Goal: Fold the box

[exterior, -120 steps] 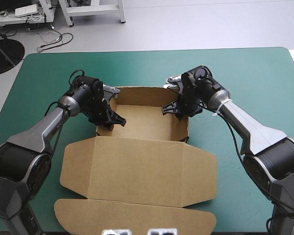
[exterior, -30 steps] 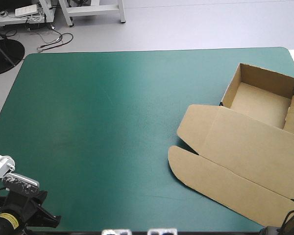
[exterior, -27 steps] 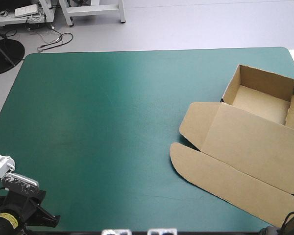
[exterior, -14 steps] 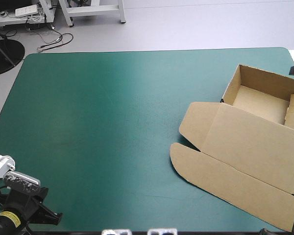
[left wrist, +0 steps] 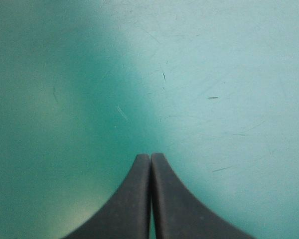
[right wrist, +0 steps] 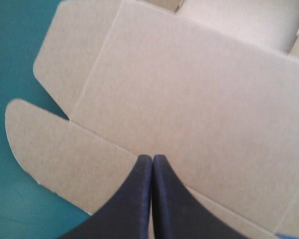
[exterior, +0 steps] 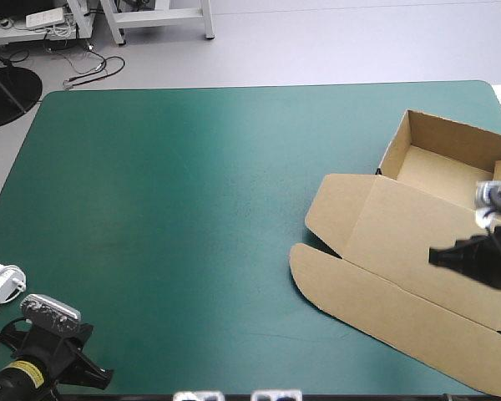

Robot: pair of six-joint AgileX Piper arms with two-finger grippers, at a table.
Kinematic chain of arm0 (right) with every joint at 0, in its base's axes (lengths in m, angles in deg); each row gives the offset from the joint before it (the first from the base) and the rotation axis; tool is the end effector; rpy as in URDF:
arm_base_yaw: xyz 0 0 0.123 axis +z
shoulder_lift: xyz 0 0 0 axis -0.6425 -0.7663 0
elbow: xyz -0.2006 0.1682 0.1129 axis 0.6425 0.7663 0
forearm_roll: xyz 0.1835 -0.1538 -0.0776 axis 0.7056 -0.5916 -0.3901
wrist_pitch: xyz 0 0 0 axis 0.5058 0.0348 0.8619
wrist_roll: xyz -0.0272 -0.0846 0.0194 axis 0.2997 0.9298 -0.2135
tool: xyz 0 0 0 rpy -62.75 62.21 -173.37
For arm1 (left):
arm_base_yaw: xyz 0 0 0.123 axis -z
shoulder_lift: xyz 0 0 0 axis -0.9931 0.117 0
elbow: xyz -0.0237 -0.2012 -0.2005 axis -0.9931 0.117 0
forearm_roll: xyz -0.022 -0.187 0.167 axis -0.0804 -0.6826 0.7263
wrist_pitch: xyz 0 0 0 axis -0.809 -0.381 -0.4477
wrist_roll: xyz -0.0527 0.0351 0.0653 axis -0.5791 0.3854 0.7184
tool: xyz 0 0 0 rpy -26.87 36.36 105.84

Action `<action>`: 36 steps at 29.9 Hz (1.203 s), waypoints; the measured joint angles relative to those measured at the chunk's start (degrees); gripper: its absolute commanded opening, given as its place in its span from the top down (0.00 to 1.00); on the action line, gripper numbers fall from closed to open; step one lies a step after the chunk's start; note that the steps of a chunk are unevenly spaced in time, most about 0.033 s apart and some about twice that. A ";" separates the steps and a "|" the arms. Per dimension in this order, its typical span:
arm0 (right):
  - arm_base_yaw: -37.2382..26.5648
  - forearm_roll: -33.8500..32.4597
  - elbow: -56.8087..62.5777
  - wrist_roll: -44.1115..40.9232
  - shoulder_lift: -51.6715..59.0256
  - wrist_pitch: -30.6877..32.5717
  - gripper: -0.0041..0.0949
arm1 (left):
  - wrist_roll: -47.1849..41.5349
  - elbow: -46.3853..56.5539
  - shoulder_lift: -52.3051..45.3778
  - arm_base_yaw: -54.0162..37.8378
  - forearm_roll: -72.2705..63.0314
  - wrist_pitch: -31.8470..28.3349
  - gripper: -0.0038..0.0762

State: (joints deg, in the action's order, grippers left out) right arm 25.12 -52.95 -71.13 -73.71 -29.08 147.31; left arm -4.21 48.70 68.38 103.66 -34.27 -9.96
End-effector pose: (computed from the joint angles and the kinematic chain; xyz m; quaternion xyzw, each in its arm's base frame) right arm 0.1120 -0.0043 0.3823 0.0112 0.9385 0.0625 0.3393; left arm 0.0373 -0.0043 0.2642 0.2032 0.9029 0.0024 0.3787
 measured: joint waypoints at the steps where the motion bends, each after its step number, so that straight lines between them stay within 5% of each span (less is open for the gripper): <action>1: 0.00 -0.12 2.82 0.00 2.27 -0.09 0.98 | 0.00 0.00 0.00 0.00 -0.04 0.00 0.96; 14: 0.00 -3.08 27.62 0.00 23.06 -4.15 0.98 | -0.19 0.00 0.00 0.00 -2.83 -0.06 0.96; 36: 0.00 -0.91 29.73 -2.01 24.41 -9.14 0.98 | -0.19 0.00 0.00 0.00 -3.77 -0.02 0.96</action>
State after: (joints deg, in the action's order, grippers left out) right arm 25.12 -53.86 -41.40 -75.71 -4.66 138.17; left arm -4.39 48.70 68.38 103.66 -38.04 -9.97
